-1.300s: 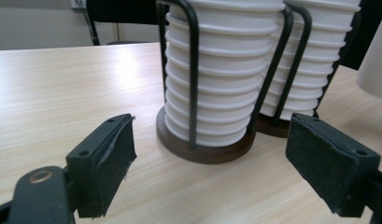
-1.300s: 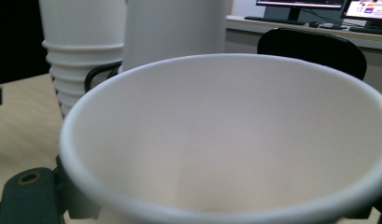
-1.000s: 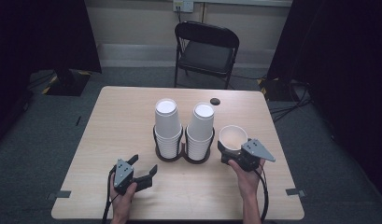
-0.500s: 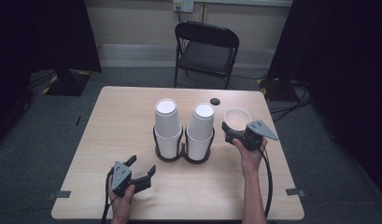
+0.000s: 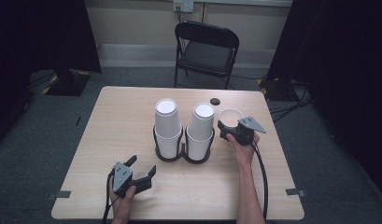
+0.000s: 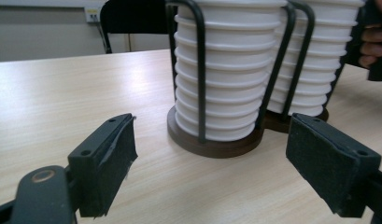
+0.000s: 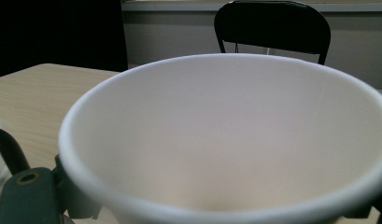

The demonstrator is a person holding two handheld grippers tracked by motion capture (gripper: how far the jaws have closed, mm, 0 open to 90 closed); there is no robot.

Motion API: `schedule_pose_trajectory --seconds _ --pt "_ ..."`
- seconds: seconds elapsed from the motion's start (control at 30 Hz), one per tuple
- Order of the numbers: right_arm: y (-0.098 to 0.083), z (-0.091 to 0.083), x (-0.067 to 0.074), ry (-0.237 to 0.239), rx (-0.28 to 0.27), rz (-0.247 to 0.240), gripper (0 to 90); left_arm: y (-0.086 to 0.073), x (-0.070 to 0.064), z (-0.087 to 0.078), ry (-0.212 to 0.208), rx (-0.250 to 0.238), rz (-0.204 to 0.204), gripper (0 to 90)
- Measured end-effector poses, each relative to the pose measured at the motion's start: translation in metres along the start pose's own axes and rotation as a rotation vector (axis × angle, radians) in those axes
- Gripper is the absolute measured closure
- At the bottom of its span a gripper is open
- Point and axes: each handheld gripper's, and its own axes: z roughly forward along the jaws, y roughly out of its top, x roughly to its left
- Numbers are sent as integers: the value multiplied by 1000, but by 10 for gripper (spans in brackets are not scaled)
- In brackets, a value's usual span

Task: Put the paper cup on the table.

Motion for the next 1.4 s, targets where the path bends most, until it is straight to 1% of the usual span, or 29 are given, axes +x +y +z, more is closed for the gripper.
schedule_pose_trajectory --seconds 0.07,0.13,0.2,0.27,0.33,0.47,0.57,0.63,0.7,0.77,0.8,0.93,0.97,1.03,1.1,1.2,1.27,1.3,1.37,1.4 --pt "-3 4 0 2 10 3 118 0 -1 0 -3 -6 -4 158" --pt "-6 6 0 4 14 9 118 0 0 0 3 0 4 158" --pt "-8 6 1 8 21 7 118 0 0 0 2 0 -12 158" --pt "-9 7 1 17 31 20 118 0 0 0 7 -2 -19 157" --pt "-11 8 1 13 32 17 117 0 0 0 15 -7 -20 157" --pt "-15 10 3 18 56 1 117 0 0 -1 14 -10 -13 157" --pt "-17 9 3 15 62 13 115 -1 0 -1 14 -14 -19 156" --pt "-17 7 3 11 86 10 115 -1 0 -1 9 -13 -13 157" --pt "-17 6 2 12 96 16 115 -1 0 -1 10 -14 -9 157" --pt "-16 5 2 8 114 4 117 -1 0 -1 10 -16 -8 157" --pt "-16 5 3 1 125 -16 119 -1 0 -2 10 -17 -8 157" --pt "-17 5 2 6 140 -4 118 -1 0 -2 12 -20 -14 157" --pt "-17 6 2 3 148 -10 122 -1 0 -2 11 -21 -16 157" --pt "-20 7 3 3 183 -26 122 -1 0 -2 8 -23 -17 157" --pt "-23 8 3 6 211 -33 121 -1 1 -2 5 -24 -18 157" --pt "-26 8 3 5 236 -26 120 -1 1 -2 5 -23 -16 158" --pt "-28 7 4 5 258 -32 122 -1 0 -2 6 -24 -14 158" --pt "-28 7 3 12 283 -20 137 -1 0 -2 7 -23 -14 157" --pt "-29 6 2 19 294 -12 136 -1 0 -2 9 -22 -17 157" --pt "-30 5 2 12 301 -6 136 -1 0 -2 9 -22 -17 158"
